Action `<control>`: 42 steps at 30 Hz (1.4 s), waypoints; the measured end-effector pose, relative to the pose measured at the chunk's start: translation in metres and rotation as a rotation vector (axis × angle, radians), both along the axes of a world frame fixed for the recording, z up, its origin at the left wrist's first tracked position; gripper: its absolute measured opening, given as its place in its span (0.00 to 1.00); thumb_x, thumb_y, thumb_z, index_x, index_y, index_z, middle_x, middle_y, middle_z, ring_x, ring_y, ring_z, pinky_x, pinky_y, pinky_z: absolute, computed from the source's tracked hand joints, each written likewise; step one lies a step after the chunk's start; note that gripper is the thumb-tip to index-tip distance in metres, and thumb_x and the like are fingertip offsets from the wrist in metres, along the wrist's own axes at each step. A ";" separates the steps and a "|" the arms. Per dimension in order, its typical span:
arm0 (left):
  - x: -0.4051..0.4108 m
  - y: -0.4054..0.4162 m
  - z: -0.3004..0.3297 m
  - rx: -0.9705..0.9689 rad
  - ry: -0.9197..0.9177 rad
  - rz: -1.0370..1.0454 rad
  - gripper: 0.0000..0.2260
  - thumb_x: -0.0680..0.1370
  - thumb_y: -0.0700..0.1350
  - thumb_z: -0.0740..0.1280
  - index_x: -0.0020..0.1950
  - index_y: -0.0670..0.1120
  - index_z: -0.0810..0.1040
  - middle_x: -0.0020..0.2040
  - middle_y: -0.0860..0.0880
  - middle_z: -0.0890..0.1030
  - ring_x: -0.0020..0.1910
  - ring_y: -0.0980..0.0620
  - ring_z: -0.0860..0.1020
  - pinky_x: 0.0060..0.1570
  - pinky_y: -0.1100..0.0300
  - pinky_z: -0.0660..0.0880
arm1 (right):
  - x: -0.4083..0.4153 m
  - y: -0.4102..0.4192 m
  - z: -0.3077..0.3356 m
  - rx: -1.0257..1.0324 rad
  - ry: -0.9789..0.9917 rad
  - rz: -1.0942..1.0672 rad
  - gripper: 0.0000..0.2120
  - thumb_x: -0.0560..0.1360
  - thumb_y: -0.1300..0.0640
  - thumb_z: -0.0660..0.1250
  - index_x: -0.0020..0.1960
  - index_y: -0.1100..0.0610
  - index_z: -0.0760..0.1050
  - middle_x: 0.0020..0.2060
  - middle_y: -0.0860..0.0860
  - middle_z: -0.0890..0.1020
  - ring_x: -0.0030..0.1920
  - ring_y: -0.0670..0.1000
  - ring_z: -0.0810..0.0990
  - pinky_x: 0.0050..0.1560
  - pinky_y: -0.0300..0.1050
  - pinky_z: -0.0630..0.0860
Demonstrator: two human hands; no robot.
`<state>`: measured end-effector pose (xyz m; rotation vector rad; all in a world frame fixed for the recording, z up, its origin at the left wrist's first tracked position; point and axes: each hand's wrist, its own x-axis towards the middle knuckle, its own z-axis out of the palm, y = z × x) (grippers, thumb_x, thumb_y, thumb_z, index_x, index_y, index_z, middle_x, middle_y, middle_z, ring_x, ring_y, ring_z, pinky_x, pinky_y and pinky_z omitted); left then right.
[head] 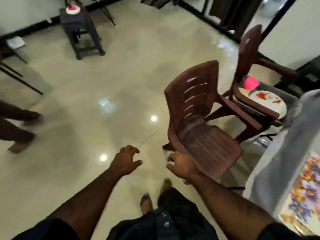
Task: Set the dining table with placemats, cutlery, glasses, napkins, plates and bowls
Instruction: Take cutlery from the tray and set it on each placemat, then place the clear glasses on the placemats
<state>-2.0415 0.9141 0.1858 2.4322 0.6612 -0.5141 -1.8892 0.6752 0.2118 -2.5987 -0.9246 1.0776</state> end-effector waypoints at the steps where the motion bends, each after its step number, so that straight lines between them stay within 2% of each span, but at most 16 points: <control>1: 0.005 0.013 -0.002 -0.009 -0.001 0.021 0.27 0.76 0.64 0.73 0.70 0.52 0.78 0.68 0.51 0.75 0.69 0.45 0.73 0.66 0.49 0.74 | 0.009 0.018 -0.005 -0.015 0.013 0.020 0.19 0.79 0.41 0.68 0.65 0.51 0.79 0.64 0.51 0.79 0.63 0.54 0.78 0.63 0.46 0.73; 5: 0.032 0.065 -0.013 -0.027 0.045 0.029 0.27 0.76 0.63 0.74 0.72 0.53 0.77 0.71 0.53 0.74 0.70 0.47 0.72 0.66 0.50 0.74 | 0.050 0.087 -0.032 -0.065 0.073 0.040 0.20 0.77 0.40 0.69 0.63 0.50 0.79 0.63 0.52 0.78 0.63 0.56 0.78 0.63 0.49 0.75; 8: 0.057 0.117 -0.017 -0.003 0.082 0.052 0.29 0.77 0.63 0.73 0.75 0.54 0.74 0.75 0.52 0.71 0.74 0.47 0.69 0.68 0.51 0.71 | 0.085 0.148 -0.042 -0.096 0.104 0.113 0.30 0.76 0.34 0.68 0.73 0.49 0.72 0.69 0.54 0.73 0.68 0.60 0.74 0.68 0.55 0.73; 11: 0.096 0.175 -0.011 0.039 0.100 0.088 0.34 0.77 0.65 0.72 0.80 0.55 0.68 0.82 0.49 0.65 0.80 0.44 0.63 0.73 0.46 0.68 | 0.129 0.214 -0.039 -0.115 0.052 0.204 0.36 0.77 0.33 0.66 0.78 0.50 0.64 0.75 0.56 0.67 0.73 0.62 0.68 0.71 0.60 0.69; 15: 0.166 0.244 0.001 0.065 0.052 0.130 0.37 0.79 0.67 0.68 0.84 0.56 0.62 0.85 0.48 0.59 0.82 0.43 0.58 0.75 0.42 0.65 | 0.205 0.295 -0.020 -0.106 -0.030 0.288 0.37 0.80 0.33 0.62 0.82 0.50 0.58 0.82 0.56 0.57 0.79 0.63 0.60 0.76 0.62 0.62; 17: 0.202 0.275 0.003 0.044 0.048 0.144 0.37 0.79 0.67 0.67 0.84 0.56 0.61 0.85 0.48 0.58 0.83 0.43 0.57 0.77 0.43 0.64 | 0.244 0.328 -0.015 -0.090 -0.050 0.264 0.37 0.80 0.33 0.61 0.82 0.50 0.58 0.83 0.55 0.56 0.80 0.63 0.60 0.76 0.61 0.62; 19: 0.241 0.311 0.000 0.008 0.061 0.122 0.36 0.79 0.66 0.69 0.83 0.55 0.63 0.84 0.48 0.61 0.81 0.43 0.60 0.76 0.47 0.64 | 0.283 0.360 -0.019 -0.073 -0.080 0.214 0.37 0.79 0.32 0.61 0.81 0.50 0.60 0.81 0.55 0.61 0.78 0.62 0.63 0.75 0.60 0.65; 22: 0.297 0.371 -0.012 -0.086 0.074 0.102 0.31 0.79 0.62 0.71 0.79 0.52 0.70 0.78 0.48 0.69 0.75 0.46 0.71 0.72 0.53 0.70 | 0.335 0.398 -0.036 -0.097 -0.074 0.118 0.35 0.78 0.31 0.62 0.79 0.49 0.64 0.75 0.54 0.69 0.74 0.60 0.69 0.70 0.57 0.71; 27: 0.403 0.461 -0.020 -0.120 0.154 -0.017 0.28 0.79 0.61 0.71 0.76 0.51 0.72 0.73 0.48 0.75 0.66 0.48 0.79 0.64 0.52 0.76 | 0.408 0.412 -0.052 -0.245 -0.045 -0.095 0.34 0.78 0.30 0.62 0.75 0.50 0.68 0.71 0.55 0.73 0.70 0.60 0.73 0.66 0.56 0.74; 30: 0.485 0.498 -0.015 -0.114 0.175 -0.180 0.27 0.79 0.61 0.71 0.74 0.51 0.74 0.69 0.48 0.79 0.61 0.49 0.80 0.62 0.54 0.77 | 0.445 0.406 -0.048 -0.242 -0.026 -0.280 0.32 0.78 0.32 0.63 0.75 0.51 0.70 0.69 0.55 0.74 0.69 0.60 0.74 0.65 0.55 0.75; 36: 0.664 0.521 -0.013 -0.143 0.130 -0.327 0.20 0.79 0.61 0.72 0.66 0.53 0.79 0.55 0.54 0.84 0.52 0.52 0.82 0.53 0.57 0.77 | 0.524 0.400 -0.060 -0.159 -0.003 -0.585 0.30 0.78 0.32 0.64 0.72 0.49 0.71 0.68 0.53 0.73 0.68 0.59 0.74 0.64 0.55 0.76; 42: 0.823 0.515 -0.026 -0.186 0.134 -0.382 0.15 0.78 0.58 0.73 0.61 0.53 0.82 0.49 0.57 0.84 0.49 0.57 0.83 0.51 0.57 0.80 | 0.641 0.394 -0.085 -0.160 0.108 -0.693 0.29 0.79 0.33 0.64 0.73 0.49 0.72 0.69 0.54 0.73 0.69 0.59 0.73 0.67 0.55 0.74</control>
